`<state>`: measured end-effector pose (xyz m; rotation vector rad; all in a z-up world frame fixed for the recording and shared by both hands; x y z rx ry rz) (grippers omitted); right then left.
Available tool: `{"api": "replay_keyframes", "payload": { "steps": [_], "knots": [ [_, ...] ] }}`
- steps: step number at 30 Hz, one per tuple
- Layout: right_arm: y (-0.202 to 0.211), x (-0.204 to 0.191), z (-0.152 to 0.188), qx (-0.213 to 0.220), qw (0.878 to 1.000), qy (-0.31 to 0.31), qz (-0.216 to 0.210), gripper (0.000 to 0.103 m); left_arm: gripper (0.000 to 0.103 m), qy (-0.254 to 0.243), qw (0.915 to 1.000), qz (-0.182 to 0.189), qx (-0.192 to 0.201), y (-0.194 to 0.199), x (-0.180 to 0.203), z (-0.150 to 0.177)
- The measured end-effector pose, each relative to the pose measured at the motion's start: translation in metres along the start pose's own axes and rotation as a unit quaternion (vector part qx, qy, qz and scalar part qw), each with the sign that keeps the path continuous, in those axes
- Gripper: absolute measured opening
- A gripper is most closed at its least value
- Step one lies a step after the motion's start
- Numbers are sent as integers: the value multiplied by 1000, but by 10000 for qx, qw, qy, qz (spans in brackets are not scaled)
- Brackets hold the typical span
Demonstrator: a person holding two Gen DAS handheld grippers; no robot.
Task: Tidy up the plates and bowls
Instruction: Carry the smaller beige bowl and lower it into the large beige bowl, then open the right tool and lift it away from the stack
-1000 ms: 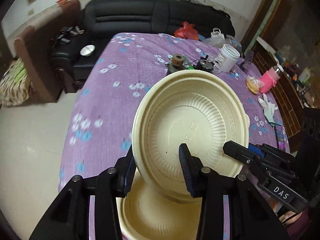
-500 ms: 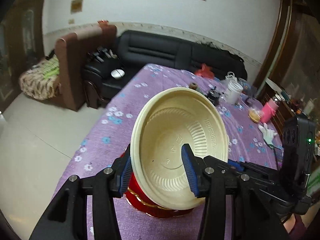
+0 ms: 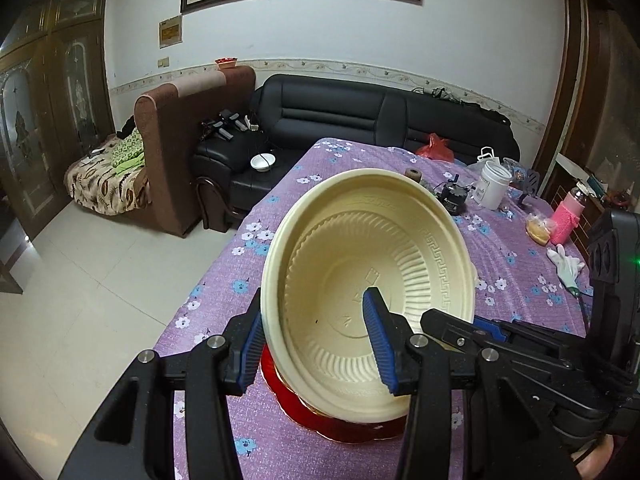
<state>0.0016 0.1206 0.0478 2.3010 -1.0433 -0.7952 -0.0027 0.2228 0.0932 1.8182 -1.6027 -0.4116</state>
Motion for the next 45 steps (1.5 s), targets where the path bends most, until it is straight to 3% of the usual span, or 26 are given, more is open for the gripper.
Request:
{"api": "replay_keyframes", "payload": {
  "steps": [13,39,43,45],
  "knots": [
    [-8,17,-2,-33,9998,-85,193,21,45,-221,9994,-198,-187,-25,4,9],
    [-23,37,-10,-41,9967,142,798,21,45,-539,9966,-596,-159,-46,5,6],
    [-25,37,-12,16,9958,248,881,21,48,-514,9966,-629,-95,-43,0,5],
    [-26,35,-13,69,9948,342,955,21,56,-469,9969,-628,-56,-40,-1,4]
  ]
}}
Point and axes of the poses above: each gripper's, at about its wrist camera, not at the fingertips, and y roughly against the way its jaws point, x to its right, z to its underside, the point moved 10 cm from there along -y, roughly the way its jaws point, and after that the axes turned 10 degrees about y, right-handed, at the moved point
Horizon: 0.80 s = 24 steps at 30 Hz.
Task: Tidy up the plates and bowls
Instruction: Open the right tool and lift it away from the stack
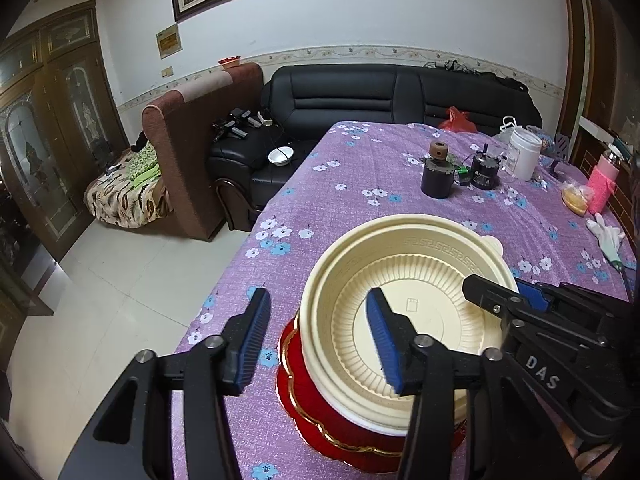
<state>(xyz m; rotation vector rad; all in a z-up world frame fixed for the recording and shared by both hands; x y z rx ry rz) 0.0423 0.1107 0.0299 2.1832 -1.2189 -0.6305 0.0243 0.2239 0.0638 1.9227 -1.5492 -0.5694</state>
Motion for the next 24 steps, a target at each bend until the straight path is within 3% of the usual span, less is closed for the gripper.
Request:
{"api": "replay_keyframes", "payload": {
  "steps": [5,7,9,12,24],
  "knots": [
    [-1,-4,0,131,9967,575,564,23,70,122,9998,-50,164,10,-7,-2],
    [0,-7,0,178,9957,690,588,33,74,150,9997,-55,188,13,-10,-2],
    [3,-9,0,239,9962,666,515,52,76,176,9996,-66,203,15,-12,-2],
    [10,-9,-4,374,9958,630,558,65,77,221,9995,-78,216,18,-14,-1],
    [45,11,7,577,9961,157,643,71,81,394,9985,-55,369,35,-20,8]
  ]
}}
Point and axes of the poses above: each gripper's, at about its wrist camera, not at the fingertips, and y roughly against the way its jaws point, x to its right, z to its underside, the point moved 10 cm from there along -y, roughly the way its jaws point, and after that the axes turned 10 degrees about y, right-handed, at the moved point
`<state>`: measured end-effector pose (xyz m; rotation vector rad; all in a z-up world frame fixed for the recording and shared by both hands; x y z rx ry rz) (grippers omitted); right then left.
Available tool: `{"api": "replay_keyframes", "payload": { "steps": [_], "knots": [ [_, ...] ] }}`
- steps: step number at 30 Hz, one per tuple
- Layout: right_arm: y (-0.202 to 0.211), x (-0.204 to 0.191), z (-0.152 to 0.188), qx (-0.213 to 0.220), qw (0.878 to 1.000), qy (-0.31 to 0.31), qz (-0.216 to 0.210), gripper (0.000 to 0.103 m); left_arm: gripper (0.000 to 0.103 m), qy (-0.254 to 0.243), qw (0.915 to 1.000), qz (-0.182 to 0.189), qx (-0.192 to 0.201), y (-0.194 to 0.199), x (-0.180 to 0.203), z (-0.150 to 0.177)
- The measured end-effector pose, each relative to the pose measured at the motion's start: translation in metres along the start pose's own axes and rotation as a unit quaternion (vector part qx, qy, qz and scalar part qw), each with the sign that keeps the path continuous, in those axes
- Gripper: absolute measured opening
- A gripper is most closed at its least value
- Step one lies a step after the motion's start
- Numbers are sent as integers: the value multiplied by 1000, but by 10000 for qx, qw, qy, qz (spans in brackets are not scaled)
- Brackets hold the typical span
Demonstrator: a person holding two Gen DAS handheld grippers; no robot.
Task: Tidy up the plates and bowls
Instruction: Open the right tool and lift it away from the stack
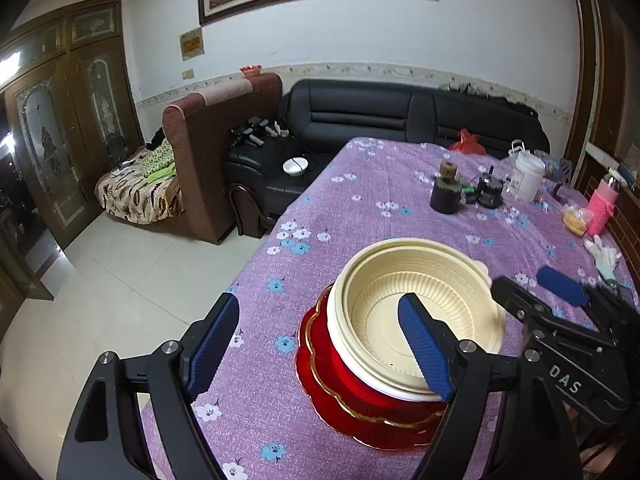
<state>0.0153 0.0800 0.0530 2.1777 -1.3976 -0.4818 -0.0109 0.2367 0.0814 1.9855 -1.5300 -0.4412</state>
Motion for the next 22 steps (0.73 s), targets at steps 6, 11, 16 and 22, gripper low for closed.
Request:
{"api": "replay_keyframes", "payload": {
  "steps": [6,11,16,22],
  "knots": [
    [19,-1,17,18,10000,-9,-8,73,103,487,9888,-486,1327,61,-22,-19],
    [23,-15,32,-92,9997,207,-132,73,103,507,9858,-657,1458,69,-24,-9],
    [21,-26,46,-288,9988,302,-266,73,103,185,9968,-576,523,38,-3,21],
    [23,-15,62,-468,9981,236,-326,73,103,135,9991,-152,-380,9,31,60]
  ]
}}
Point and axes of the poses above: each gripper's, at about its wrist camera, not at the fingertips, and y roughly against the way its jaws point, x to its right, z to its underside, the point moved 10 cm from there along -y, roughly the way its jaws point, and after that the axes turned 10 degrees about y, right-handed, at the moved point
